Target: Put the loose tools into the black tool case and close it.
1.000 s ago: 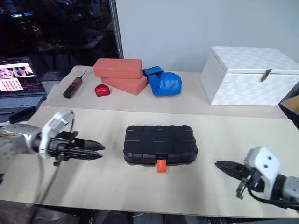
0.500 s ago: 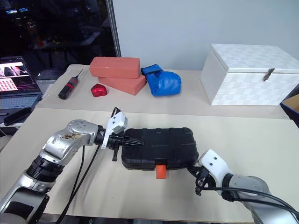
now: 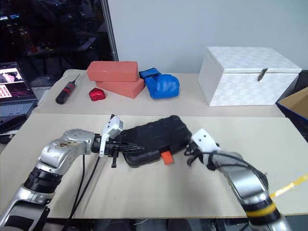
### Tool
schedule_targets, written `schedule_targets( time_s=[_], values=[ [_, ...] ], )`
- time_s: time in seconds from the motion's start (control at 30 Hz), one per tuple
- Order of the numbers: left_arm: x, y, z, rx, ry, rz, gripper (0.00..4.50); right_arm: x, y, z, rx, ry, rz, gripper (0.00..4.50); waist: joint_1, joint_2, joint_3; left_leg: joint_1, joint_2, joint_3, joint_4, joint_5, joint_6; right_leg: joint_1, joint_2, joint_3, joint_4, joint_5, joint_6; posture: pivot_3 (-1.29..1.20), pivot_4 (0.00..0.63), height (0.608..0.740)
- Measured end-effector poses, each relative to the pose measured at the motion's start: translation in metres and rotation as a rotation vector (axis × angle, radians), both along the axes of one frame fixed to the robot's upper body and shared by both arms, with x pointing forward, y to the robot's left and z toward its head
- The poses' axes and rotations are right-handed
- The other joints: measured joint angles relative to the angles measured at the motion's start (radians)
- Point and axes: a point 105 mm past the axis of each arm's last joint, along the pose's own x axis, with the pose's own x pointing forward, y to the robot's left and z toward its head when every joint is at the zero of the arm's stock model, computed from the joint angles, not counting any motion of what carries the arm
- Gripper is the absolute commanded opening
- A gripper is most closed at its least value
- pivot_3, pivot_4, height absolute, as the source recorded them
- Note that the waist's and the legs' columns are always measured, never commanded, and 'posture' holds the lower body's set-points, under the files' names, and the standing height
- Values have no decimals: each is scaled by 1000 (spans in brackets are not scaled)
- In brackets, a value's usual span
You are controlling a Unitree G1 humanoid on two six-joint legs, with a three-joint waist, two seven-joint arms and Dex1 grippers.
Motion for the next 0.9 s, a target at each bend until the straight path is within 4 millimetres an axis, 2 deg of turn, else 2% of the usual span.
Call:
schedule_targets(
  time_s=[0.07, 0.13, 0.17, 0.3, 0.37, 0.5, 0.53, 0.6, 0.67, 0.8, 0.9],
  values=[
    [4, -1, 4, 28, -33, 7, 43, 10, 0, 3, -9, -25, 28, 0, 2, 1, 1, -3, -1, 0, 0, 2, 3, 0, 0, 0, 2, 5, 0, 0, 150, 740],
    [9, -1, 4, 56, -52, 19, 43, 7, -1, 2, -18, -16, 64, 0, 11, 1, 1, -4, -1, 0, -1, 2, 3, -2, 0, 1, 6, 1, 3, 0, 150, 740],
    [11, -4, 5, 59, -52, 13, 43, 2, -5, 1, -15, -7, 77, 0, 19, 1, 1, -8, -1, -1, -2, 0, 2, -5, 1, 0, 9, 0, 7, 0, 150, 740],
    [7, -8, 5, 90, -37, -50, 43, -36, -24, -6, 25, 81, 89, 0, 47, 3, 0, -22, -3, -4, -1, -9, 6, -18, 1, 0, 16, -6, 3, 0, 150, 740],
    [6, -7, 4, 125, -41, -88, 43, -52, -27, 0, 73, 103, 89, 0, 51, 3, 0, -22, -3, -4, -1, -10, 8, -18, 1, 0, 14, -7, 3, 0, 150, 740],
    [10, -4, -1, 208, -95, -140, 43, -80, -7, 19, 185, 111, 152, 0, 46, 4, 0, -16, -3, -3, -1, -12, 7, -12, 1, 0, 13, -7, 3, 0, 150, 740],
    [12, -3, -2, 224, -107, -143, 43, -84, 1, 23, 204, 104, 169, 0, 44, 4, 0, -13, -3, -3, -1, -12, 6, -9, 1, 0, 13, -13, 10, 0, 150, 740],
    [15, -1, -4, 241, -121, -142, 43, -86, 6, 22, 216, 114, 160, 0, 43, 4, 0, -7, -3, -3, 0, -11, 4, -4, 1, 0, 13, -15, 2, 0, 150, 740],
    [18, 1, -7, 264, -140, -139, 43, -85, 11, 14, 214, 144, 137, 0, 41, 3, 0, 3, -2, -3, 0, -11, 4, 3, 0, 0, 13, -14, 0, 0, 150, 740],
    [21, 4, -8, 287, -158, -134, 43, -79, 24, -2, 149, 174, 125, 0, 29, 4, 0, 4, -3, -3, 0, -14, -3, 2, -1, 0, 12, -14, -2, 0, 150, 740],
    [21, 5, -8, 288, -159, -130, 43, -66, 27, -2, 136, 158, 102, 0, 24, 4, -1, 4, -3, -3, 0, -12, -1, 2, -1, 0, 12, -13, -2, 0, 150, 740]
  ],
)
